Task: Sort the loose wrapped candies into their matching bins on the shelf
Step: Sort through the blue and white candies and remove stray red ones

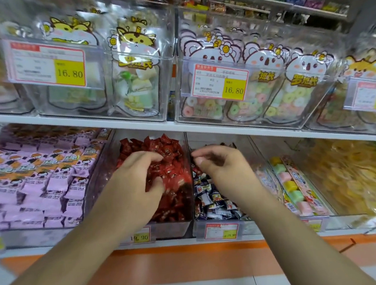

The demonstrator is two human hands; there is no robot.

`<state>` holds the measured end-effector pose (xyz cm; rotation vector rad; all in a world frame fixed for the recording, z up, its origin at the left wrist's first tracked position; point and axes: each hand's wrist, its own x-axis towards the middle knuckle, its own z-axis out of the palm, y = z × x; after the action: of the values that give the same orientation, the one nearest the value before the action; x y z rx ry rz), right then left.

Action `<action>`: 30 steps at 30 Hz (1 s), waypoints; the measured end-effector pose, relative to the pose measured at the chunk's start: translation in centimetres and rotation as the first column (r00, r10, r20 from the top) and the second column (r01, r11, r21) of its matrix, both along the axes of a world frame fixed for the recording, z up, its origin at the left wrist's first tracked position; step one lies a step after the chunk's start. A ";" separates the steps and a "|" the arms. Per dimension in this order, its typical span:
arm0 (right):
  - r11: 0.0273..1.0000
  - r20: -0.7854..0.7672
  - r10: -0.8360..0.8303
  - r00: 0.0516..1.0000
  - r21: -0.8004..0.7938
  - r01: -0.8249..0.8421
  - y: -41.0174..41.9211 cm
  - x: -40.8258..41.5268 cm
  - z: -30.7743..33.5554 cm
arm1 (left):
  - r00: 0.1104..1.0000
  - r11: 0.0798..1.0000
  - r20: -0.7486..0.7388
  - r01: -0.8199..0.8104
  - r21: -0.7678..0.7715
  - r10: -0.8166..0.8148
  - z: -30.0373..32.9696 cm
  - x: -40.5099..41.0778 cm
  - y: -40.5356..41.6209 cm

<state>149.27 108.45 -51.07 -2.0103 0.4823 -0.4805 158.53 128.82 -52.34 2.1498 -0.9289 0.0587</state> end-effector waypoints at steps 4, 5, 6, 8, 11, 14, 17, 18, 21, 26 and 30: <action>0.957 -0.082 -0.194 0.978 -0.235 0.170 -3.6 -1.6 -1.0 | 0.984 0.980 0.017 0.176 0.088 -0.178 -0.6 -0.3 -0.4; 0.944 -0.124 -0.214 0.969 -0.283 0.172 -4.1 -1.9 -1.2 | 0.975 0.967 0.015 0.218 0.130 -0.222 -0.8 -0.4 -0.6; 0.933 -0.176 -0.223 0.959 -0.324 0.157 -4.6 -2.1 -1.6 | 0.967 0.953 0.008 0.251 0.168 -0.255 -1.1 -0.6 -0.8; 0.913 -0.276 -0.214 0.937 -0.398 0.091 -5.1 -2.1 -2.6 | 0.951 0.926 -0.016 0.304 0.226 -0.309 -1.7 -1.0 -1.4; 0.879 -0.344 -0.170 0.923 -0.476 -0.016 -5.7 -1.6 -3.9 | 0.936 0.904 -0.026 0.347 0.249 -0.352 -2.6 -1.4 -2.2; 0.826 -0.384 -0.174 0.907 -0.559 -0.078 -6.1 -1.1 -4.1 | 0.939 0.910 -0.015 0.336 0.242 -0.342 -2.9 -1.2 -2.3; 0.768 -0.437 -0.189 0.880 -0.624 -0.145 -6.3 -1.1 -3.9 | 0.940 0.914 -0.015 0.336 0.228 -0.342 -2.8 -1.0 -2.3; 0.767 -0.444 -0.194 0.875 -0.624 -0.146 -6.2 -1.2 -3.9 | 0.940 0.915 -0.018 0.336 0.224 -0.341 -2.8 -1.0 -2.3; 0.812 -0.360 -0.209 0.909 -0.581 -0.044 -6.1 -1.4 -4.1 | 0.940 0.916 -0.023 0.337 0.216 -0.340 -2.8 -1.1 -2.5; 0.913 -0.145 -0.290 0.946 -0.340 0.228 -5.7 -2.0 -2.5 | 0.944 0.922 -0.050 0.328 0.206 -0.325 -2.5 -1.1 -2.4; 0.950 -0.047 -0.264 0.963 -0.183 0.252 -4.8 -2.2 -1.5 | 0.954 0.942 -0.031 0.299 0.154 -0.298 -2.3 -1.3 -2.2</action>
<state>147.06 103.67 -52.58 -2.1488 0.7772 -0.6320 157.21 126.63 -54.66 2.1230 -1.2827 -0.1792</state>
